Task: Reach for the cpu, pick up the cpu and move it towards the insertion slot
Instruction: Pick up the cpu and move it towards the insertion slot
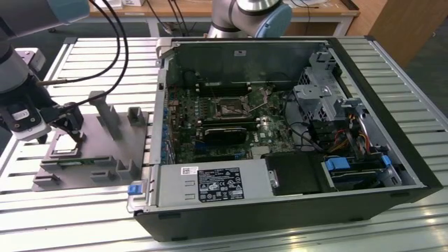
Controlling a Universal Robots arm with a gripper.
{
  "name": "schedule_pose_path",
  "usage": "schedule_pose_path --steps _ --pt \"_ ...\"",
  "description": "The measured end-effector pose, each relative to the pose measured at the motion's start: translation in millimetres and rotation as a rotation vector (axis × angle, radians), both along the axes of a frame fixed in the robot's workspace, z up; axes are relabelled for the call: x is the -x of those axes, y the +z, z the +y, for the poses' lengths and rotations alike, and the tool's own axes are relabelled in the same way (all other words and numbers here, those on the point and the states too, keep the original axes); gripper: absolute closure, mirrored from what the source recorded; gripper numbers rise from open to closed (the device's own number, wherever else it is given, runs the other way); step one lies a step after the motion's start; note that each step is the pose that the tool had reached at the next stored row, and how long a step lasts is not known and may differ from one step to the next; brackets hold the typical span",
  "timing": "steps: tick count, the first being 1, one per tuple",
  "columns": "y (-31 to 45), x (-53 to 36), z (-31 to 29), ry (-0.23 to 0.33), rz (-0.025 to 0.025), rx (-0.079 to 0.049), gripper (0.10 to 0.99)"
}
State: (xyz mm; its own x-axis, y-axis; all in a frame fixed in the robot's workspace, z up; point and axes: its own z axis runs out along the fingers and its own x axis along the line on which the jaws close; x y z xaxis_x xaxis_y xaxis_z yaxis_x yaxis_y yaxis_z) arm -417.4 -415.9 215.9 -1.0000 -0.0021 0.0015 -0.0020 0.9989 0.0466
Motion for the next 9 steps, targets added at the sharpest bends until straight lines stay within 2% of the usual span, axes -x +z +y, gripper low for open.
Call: schedule_pose_path --steps 9 --pt "-16.0 1.9 0.8 -0.009 0.0011 0.000 0.369"
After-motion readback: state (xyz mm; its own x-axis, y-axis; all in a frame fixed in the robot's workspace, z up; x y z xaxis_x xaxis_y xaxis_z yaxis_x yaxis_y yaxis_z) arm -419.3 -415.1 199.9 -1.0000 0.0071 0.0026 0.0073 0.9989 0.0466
